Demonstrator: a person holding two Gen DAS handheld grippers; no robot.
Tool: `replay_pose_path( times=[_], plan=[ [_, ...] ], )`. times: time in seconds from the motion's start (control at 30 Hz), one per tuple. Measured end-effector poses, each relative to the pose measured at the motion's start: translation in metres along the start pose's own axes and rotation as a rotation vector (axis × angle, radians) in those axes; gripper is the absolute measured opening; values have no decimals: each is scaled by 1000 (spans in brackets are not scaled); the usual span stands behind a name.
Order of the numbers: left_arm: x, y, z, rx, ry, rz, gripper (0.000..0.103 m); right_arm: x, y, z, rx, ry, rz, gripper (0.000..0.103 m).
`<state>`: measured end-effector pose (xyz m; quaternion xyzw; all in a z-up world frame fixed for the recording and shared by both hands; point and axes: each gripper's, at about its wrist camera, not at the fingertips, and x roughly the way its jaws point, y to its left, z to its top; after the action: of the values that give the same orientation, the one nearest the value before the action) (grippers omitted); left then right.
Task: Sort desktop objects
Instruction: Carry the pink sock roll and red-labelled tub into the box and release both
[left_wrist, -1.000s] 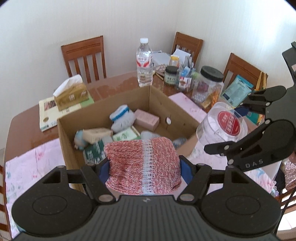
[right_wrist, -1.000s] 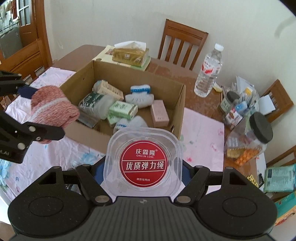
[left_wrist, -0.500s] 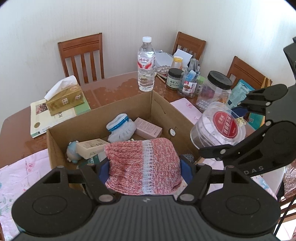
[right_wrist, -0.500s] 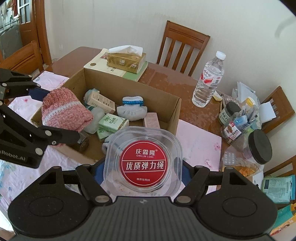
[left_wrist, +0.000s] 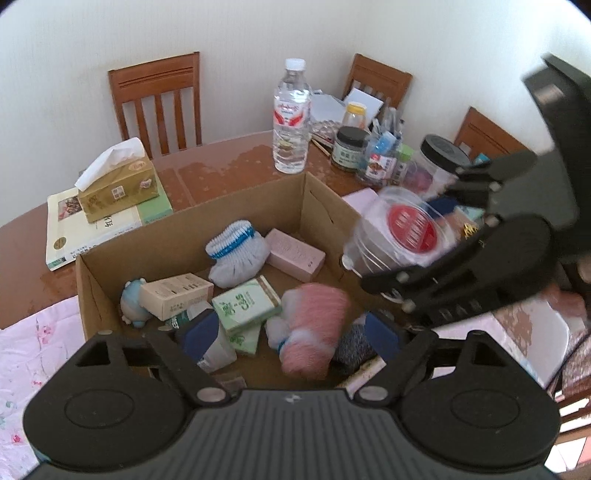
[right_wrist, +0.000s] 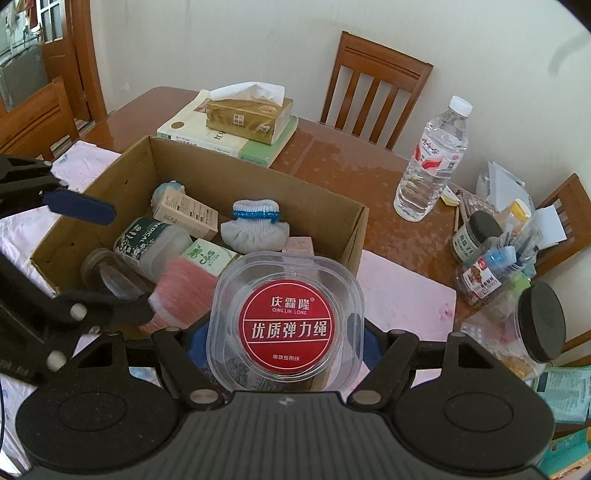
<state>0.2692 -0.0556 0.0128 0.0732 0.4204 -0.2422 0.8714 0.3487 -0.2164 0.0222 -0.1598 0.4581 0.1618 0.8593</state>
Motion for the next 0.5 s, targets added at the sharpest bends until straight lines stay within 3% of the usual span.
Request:
replay_pose_path(
  times=[0.37,0.5],
  plan=[
    [-1,8,-16,-28,46,6,88,24,2,15,4,4,26,80],
    [-8,10,-18,-65,63,1,88,24,0,21,59,2,48,90]
  ],
)
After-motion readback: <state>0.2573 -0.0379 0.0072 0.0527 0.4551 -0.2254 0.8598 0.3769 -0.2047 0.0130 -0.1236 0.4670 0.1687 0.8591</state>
